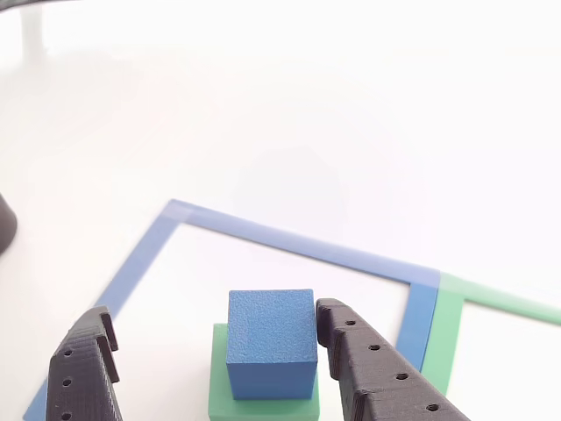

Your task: Tower of hanoi

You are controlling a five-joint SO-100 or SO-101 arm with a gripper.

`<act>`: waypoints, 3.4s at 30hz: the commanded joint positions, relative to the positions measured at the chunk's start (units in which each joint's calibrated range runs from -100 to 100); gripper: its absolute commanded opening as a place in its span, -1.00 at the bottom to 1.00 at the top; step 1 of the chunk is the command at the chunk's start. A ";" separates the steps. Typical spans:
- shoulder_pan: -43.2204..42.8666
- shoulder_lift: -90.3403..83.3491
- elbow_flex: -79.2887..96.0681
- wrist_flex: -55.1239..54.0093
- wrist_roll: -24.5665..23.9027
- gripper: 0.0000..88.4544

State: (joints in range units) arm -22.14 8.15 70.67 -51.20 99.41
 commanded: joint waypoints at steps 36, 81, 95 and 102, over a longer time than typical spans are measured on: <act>28.05 -45.41 -78.26 137.85 0.59 -0.95; 47.42 -26.42 4.70 23.81 0.59 -0.09; 46.35 -8.95 2.98 5.92 0.59 -0.11; 45.67 -4.70 0.34 3.33 0.59 -0.13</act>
State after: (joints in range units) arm 24.76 3.00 73.89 -45.59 100.00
